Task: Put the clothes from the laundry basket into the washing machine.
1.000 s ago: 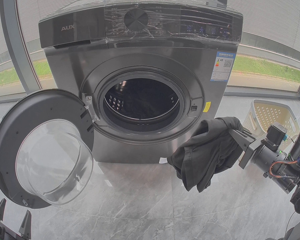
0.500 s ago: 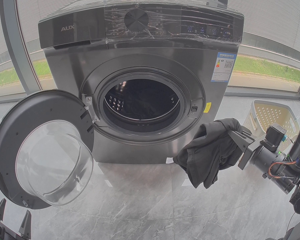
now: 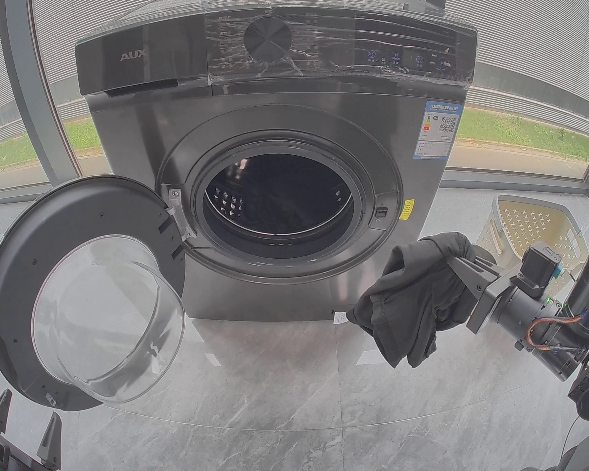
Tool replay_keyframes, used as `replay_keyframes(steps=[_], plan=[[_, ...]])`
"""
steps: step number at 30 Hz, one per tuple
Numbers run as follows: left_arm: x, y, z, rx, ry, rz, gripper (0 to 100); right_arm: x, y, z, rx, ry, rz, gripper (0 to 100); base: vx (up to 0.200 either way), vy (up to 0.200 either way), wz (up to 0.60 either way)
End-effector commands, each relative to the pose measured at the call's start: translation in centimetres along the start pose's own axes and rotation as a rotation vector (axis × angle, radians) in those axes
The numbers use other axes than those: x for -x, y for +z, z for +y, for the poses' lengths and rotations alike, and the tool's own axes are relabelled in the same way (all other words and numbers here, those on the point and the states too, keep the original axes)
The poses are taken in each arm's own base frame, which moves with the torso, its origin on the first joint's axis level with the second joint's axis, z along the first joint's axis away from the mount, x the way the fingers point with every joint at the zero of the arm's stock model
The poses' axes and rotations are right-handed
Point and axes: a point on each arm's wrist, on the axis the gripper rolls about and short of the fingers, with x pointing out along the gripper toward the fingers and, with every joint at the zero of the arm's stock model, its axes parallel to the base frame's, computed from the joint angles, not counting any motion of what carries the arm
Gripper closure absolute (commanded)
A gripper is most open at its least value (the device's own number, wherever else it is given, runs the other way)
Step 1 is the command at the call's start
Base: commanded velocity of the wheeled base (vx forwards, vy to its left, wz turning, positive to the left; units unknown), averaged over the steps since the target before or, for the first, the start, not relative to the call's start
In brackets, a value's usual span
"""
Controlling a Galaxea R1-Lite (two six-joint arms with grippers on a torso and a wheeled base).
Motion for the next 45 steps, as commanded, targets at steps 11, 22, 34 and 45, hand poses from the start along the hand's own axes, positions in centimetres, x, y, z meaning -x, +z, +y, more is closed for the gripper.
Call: replay_keyframes(steps=[11, 22, 34, 45], plan=[[0.0, -0.5, 0.0, 0.001, 0.002, 0.000, 0, 0.0, -0.1, 0.2, -0.003, 0.007, 0.004, 100, 0.000, 0.000, 0.00], [0.0, -0.5, 0.0, 0.001, 0.001, 0.000, 0, 0.0, -0.1, 0.4, -0.003, 0.015, 0.005, 100, 0.109, 0.000, 0.00], [0.0, -0.5, 0.0, -0.019, -0.001, 0.001, 0, 0.0, -0.4, 1.7, 0.003, 0.074, 0.017, 100, 0.000, 0.000, 0.00], [0.0, -0.5, 0.0, -0.027, -0.004, 0.001, 0, -1.4, -0.6, 5.0, -0.038, 0.198, 0.022, 100, 0.000, 0.000, 0.00]])
